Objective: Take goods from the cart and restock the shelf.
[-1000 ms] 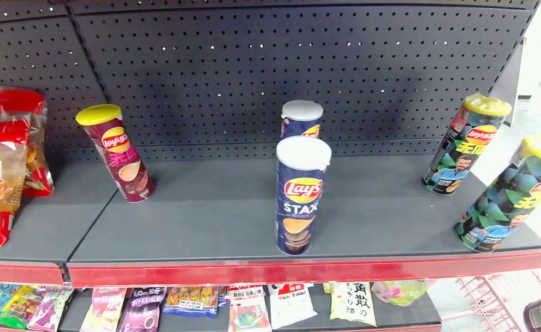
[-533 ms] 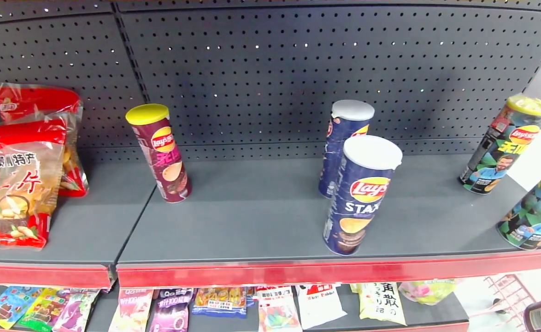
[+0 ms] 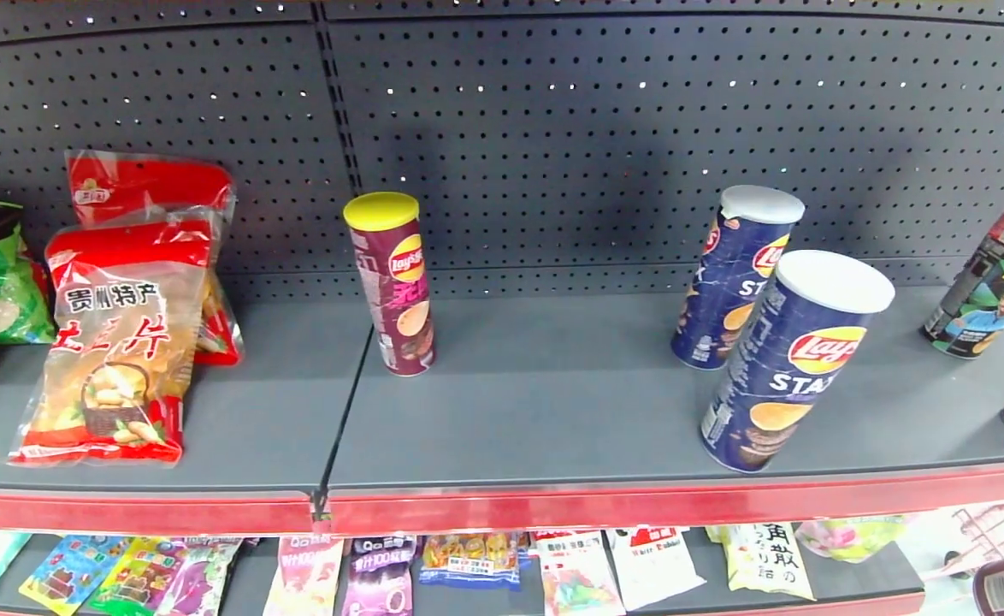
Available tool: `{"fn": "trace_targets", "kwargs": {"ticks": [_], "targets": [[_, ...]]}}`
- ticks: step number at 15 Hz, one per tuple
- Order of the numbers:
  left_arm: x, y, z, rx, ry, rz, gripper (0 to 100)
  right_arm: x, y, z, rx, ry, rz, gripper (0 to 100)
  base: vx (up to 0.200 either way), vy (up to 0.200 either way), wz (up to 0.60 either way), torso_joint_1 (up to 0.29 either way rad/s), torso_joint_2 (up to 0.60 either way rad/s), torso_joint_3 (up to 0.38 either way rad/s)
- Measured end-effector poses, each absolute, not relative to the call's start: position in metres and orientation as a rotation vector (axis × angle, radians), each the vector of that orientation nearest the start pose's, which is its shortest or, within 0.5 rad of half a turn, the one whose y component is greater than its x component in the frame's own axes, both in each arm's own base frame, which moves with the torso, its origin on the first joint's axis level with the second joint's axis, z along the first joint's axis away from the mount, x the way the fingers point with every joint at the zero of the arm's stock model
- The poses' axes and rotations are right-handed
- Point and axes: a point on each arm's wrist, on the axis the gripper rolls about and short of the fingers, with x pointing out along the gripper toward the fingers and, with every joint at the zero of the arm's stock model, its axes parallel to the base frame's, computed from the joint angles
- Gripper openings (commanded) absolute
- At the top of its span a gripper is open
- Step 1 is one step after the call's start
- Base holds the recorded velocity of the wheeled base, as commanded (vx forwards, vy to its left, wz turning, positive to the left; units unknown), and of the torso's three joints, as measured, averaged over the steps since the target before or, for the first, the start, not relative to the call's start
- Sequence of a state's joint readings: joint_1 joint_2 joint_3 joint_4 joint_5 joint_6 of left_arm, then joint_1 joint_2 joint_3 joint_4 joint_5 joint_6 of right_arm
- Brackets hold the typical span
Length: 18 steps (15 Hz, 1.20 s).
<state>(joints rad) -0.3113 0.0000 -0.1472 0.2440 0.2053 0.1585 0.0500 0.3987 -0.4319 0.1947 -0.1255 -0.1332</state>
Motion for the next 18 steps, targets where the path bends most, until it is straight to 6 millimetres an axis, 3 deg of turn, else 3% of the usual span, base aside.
{"fn": "trace_targets", "kwargs": {"ticks": [11, 15, 18], "targets": [[-0.034, 0.017, 0.096, 0.186, 0.074, -0.064, 100, -0.012, -0.002, 0.173, -0.113, 0.128, 0.012, 0, 0.0, 0.0, 0.0, 0.0, 0.0, 0.0], [-0.02, 0.009, 0.155, 0.087, 0.075, -0.219, 100, -0.018, -0.001, 0.163, -0.065, 0.138, 0.145, 0, 0.0, 0.0, 0.0, 0.0, 0.0, 0.0], [0.027, -0.011, 0.205, 0.081, 0.154, -0.407, 100, -0.019, -0.001, 0.161, -0.064, 0.136, 0.147, 0, 0.0, 0.0, 0.0, 0.0, 0.0, 0.0]]}}
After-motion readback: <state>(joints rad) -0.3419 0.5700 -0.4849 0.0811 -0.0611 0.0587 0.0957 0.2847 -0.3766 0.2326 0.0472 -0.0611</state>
